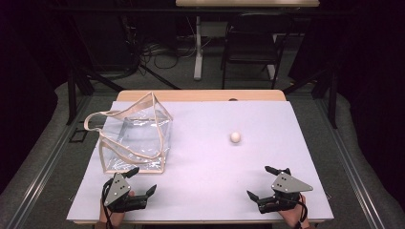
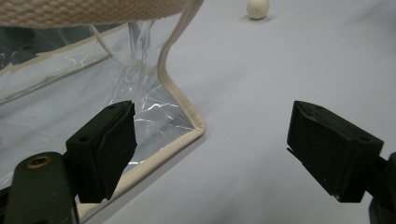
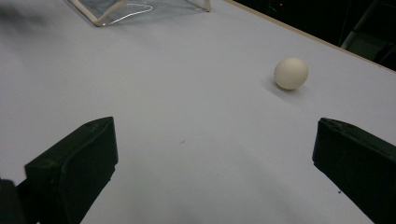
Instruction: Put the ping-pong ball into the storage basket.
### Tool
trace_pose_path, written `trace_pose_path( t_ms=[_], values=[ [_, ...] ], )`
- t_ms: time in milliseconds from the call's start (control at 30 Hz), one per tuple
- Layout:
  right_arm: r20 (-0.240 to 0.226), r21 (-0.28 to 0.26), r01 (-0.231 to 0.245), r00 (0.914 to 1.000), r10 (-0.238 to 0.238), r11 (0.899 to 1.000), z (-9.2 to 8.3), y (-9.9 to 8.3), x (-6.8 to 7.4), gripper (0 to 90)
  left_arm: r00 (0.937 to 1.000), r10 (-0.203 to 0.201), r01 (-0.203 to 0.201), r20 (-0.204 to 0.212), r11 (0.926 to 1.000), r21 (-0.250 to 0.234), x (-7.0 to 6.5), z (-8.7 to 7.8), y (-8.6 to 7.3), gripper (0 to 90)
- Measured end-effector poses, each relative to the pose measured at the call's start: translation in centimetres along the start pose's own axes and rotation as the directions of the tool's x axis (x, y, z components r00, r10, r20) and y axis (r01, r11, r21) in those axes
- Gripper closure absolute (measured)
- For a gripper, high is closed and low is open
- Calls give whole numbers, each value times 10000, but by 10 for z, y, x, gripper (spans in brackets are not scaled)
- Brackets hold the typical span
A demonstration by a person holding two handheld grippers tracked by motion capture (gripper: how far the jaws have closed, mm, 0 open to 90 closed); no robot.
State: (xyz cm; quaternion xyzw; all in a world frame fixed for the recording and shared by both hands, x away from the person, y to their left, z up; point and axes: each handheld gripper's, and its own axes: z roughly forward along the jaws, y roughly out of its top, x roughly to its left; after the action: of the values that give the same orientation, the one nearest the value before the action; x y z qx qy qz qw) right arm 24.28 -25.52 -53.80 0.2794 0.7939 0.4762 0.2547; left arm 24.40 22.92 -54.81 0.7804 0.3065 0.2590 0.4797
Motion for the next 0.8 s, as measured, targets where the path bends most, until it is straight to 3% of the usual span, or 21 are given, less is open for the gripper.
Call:
trace_pose_path(
  t_ms=[800],
  values=[
    [62, 268, 177, 9998, -178, 9995, 2, 5, 3, 0, 9998, 61, -63, 187, 9999, 113, -2, 1, 0, 159]
  ],
)
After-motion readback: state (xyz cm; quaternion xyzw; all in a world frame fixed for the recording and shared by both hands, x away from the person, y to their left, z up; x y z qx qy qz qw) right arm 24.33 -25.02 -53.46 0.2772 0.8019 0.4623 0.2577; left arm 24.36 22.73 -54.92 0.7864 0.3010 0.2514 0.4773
